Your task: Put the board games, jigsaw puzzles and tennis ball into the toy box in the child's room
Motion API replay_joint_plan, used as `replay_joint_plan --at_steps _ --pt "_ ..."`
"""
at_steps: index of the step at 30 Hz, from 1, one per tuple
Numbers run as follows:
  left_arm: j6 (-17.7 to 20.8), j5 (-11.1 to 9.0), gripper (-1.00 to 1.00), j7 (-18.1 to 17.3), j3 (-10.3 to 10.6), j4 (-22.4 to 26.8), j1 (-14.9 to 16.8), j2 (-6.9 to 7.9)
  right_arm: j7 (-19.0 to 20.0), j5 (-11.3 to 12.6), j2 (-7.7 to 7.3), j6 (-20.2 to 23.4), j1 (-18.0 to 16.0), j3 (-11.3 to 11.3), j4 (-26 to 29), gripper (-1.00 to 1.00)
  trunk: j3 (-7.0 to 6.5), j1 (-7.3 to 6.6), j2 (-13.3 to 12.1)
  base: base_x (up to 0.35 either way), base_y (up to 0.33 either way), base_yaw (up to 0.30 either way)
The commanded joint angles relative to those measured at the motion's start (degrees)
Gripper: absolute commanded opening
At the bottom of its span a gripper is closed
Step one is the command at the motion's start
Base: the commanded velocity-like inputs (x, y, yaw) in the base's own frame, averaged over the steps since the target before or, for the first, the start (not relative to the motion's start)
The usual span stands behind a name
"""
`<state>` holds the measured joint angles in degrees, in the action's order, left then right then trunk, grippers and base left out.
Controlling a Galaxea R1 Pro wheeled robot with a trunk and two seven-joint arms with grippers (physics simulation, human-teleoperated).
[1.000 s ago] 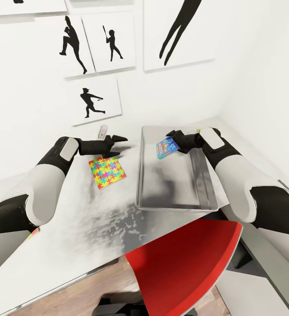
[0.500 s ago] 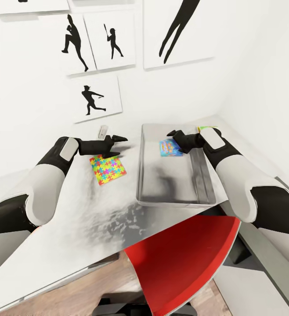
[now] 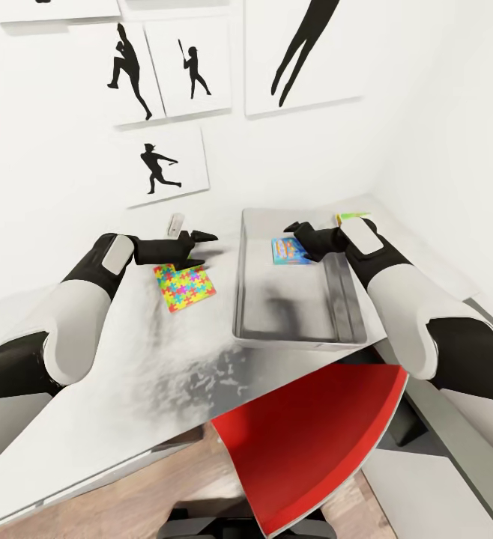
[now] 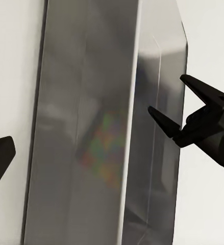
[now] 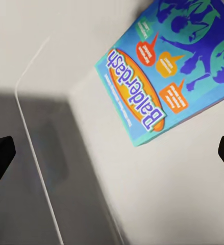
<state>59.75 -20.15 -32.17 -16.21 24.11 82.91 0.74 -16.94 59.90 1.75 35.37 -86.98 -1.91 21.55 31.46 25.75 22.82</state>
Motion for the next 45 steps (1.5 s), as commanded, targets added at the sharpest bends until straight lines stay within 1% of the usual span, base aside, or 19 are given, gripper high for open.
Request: replay_joint_plan --at_steps 1,9,16,23,30,45 --pt "0.25 0.54 1.0 -0.41 -0.36 -0.03 0.06 -0.03 -0.55 0.59 -0.01 0.05 -0.03 -0.2 0.08 1.0 0.08 0.03 0.1 -0.035 0.0 0.0" --pt "0.25 0.55 1.0 -0.37 -0.37 -0.03 0.06 -0.02 -0.55 0.63 0.02 0.02 -0.03 -0.2 0.2 1.0 0.08 0.03 0.1 -0.169 0.0 0.0" --pt "0.25 0.55 1.0 -0.38 -0.35 -0.03 0.06 0.05 -0.47 0.66 0.16 -1.81 0.05 -0.27 0.32 1.0 0.08 0.03 0.1 -0.171 0.0 0.0" --pt "0.25 0.55 1.0 -0.35 -0.31 -0.03 0.06 0.13 -0.46 0.66 0.22 -2.18 0.05 -0.29 0.36 1.0 0.03 0.03 0.1 -0.243 0.0 0.0" --pt "0.25 0.55 1.0 -0.35 -0.31 -0.03 0.06 0.14 -0.45 0.66 0.12 -2.15 0.06 -0.26 0.62 1.0 -0.48 0.03 0.1 -0.091 0.0 0.0" --pt "0.25 0.55 1.0 -0.42 -0.25 -0.03 0.06 0.44 -0.39 0.66 0.35 -2.22 0.06 -0.2 0.77 1.0 -1.86 0.03 0.1 -0.008 0.0 0.0"
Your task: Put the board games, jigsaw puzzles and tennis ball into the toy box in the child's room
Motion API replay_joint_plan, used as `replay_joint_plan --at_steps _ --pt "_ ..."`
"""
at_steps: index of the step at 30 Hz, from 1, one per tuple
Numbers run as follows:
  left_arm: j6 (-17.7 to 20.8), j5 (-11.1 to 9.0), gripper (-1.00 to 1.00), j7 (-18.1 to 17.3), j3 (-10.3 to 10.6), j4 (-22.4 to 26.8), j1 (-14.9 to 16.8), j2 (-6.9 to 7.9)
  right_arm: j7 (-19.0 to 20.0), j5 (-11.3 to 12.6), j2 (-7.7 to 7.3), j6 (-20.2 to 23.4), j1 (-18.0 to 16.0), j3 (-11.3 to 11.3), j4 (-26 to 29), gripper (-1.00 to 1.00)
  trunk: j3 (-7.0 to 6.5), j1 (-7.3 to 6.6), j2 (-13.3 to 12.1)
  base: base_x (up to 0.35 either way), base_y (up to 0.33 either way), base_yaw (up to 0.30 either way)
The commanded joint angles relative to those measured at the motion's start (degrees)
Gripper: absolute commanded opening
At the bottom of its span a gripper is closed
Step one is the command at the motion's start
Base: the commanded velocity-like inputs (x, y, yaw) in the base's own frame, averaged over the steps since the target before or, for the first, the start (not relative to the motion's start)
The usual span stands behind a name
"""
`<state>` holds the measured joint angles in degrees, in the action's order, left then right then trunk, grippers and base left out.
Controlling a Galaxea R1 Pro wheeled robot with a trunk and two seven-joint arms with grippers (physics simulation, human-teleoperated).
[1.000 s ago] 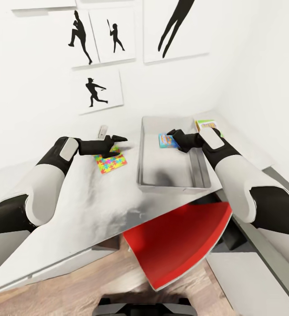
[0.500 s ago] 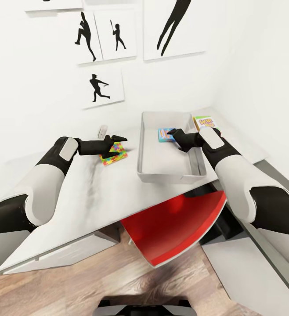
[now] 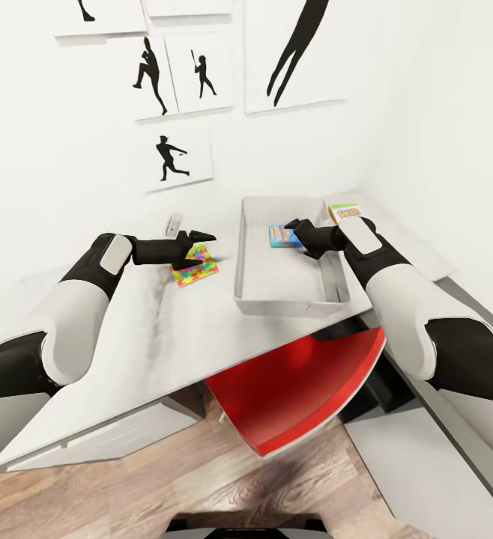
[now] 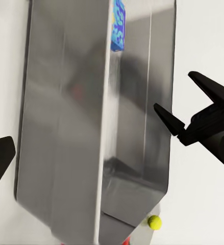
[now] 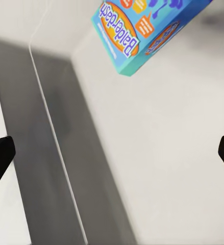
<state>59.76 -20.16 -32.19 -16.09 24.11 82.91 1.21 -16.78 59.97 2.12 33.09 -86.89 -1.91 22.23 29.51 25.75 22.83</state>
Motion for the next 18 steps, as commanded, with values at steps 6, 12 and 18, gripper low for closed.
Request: replay_joint_plan --at_steps 6,12,18 --pt "0.24 0.56 1.0 -0.41 -0.35 -0.03 0.06 0.01 -0.55 0.59 0.0 0.04 -0.03 -0.2 0.09 1.0 -0.48 0.04 0.09 0.0 0.0 0.0" --pt "0.24 0.56 1.0 -0.41 -0.35 -0.03 0.06 0.02 -0.56 0.59 -0.01 0.06 -0.05 -0.18 0.09 1.0 -1.04 0.04 0.09 0.0 0.0 0.0" --pt "0.24 0.54 1.0 -0.41 -0.35 -0.03 0.06 0.04 -0.51 0.59 -0.01 0.14 -0.04 -0.12 0.18 1.0 -1.28 0.04 0.09 0.0 0.0 0.0"
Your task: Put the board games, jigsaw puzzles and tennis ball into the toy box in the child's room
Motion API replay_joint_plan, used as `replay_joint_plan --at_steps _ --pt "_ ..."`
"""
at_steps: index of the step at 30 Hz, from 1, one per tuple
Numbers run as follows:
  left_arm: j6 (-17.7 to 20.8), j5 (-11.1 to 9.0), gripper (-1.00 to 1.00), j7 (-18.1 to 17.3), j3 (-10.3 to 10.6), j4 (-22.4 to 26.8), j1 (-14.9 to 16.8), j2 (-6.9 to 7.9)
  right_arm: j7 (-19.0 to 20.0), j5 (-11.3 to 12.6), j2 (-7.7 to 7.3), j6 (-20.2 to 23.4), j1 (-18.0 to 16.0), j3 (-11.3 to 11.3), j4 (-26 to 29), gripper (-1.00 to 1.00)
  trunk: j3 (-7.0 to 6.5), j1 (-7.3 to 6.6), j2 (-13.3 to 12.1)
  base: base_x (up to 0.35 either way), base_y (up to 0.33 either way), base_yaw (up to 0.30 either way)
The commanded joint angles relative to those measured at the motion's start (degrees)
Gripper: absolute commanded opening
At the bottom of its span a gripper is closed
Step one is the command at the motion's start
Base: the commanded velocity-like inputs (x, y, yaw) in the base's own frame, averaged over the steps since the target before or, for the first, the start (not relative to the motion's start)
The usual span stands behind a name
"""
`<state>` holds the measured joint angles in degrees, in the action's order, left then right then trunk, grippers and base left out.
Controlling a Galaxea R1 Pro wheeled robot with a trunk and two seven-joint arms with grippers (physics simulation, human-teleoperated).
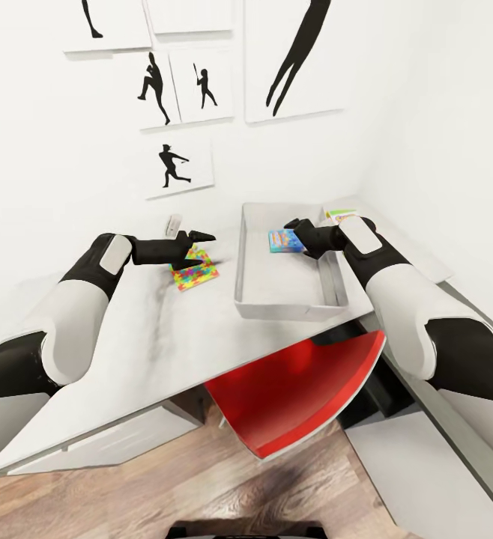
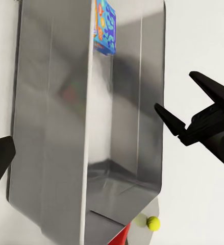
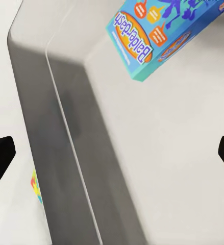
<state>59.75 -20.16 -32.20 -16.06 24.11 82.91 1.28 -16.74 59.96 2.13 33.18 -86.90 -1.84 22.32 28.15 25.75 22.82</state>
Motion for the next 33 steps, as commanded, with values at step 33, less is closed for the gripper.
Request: replay_joint_plan --at_steps 33 --pt "0.25 0.41 1.0 -1.14 -0.2 -0.12 0.06 0.3 -0.45 0.7 0.19 0.57 -0.11 -0.1 0.44 1.0 0.05 0.03 0.1 0.0 0.0 -0.162"
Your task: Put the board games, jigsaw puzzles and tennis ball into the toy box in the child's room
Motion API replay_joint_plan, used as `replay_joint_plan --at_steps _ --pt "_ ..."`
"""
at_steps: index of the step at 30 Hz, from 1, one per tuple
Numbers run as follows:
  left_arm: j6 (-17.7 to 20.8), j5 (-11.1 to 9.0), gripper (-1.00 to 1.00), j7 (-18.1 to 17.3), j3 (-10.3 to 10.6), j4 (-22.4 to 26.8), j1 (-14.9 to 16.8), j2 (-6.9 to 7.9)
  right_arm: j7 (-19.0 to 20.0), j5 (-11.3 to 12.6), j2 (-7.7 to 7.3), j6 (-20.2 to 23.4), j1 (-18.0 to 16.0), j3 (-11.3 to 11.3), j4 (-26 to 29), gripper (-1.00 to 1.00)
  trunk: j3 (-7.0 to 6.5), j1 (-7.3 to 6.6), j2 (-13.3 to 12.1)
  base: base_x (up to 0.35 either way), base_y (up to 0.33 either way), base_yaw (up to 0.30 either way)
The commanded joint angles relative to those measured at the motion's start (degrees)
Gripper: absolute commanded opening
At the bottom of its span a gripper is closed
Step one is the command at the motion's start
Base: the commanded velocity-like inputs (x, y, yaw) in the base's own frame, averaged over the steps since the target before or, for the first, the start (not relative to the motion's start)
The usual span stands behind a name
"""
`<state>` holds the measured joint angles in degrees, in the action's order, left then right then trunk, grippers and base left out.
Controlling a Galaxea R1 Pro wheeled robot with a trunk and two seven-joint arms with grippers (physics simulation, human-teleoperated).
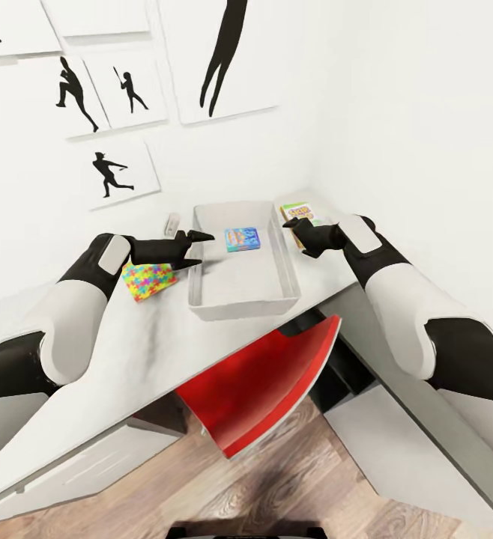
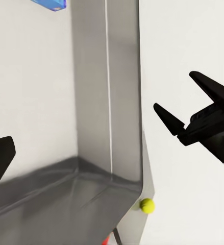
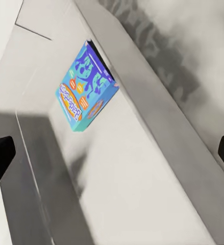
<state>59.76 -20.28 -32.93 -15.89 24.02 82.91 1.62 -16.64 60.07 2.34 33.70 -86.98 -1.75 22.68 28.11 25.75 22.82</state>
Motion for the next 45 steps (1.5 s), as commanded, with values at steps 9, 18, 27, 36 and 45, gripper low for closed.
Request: replay_joint_plan --at_steps 9,18,27,36,45 --pt "0.24 0.61 1.0 -0.87 -0.43 -0.02 0.06 -0.04 -0.59 0.63 0.11 0.05 -0.1 -0.18 0.08 1.0 0.09 0.03 0.1 0.0 0.0 -0.015" --pt "0.24 0.74 1.0 -0.9 -0.47 -0.09 0.04 -0.04 -0.51 0.65 0.1 0.05 -0.12 -0.18 0.09 1.0 0.09 0.03 0.1 -0.005 0.0 -0.001" --pt "0.24 0.79 1.0 -0.9 -0.43 -0.34 0.06 -0.04 -0.44 0.61 0.04 0.05 -0.12 -0.18 0.08 1.0 0.09 0.03 0.1 -0.131 0.0 0.0" --pt "0.24 0.85 1.0 -0.9 -0.38 -0.37 0.06 -0.02 -0.34 0.6 0.04 0.05 -0.12 -0.18 0.08 1.0 0.0 0.03 0.1 -0.012 0.0 0.0" --pt "0.24 0.86 1.0 -0.9 -0.24 -0.38 0.06 0.05 -0.33 0.59 0.04 0.05 -0.12 -0.18 0.08 1.0 -0.72 0.03 0.1 0.0 0.0 0.0"
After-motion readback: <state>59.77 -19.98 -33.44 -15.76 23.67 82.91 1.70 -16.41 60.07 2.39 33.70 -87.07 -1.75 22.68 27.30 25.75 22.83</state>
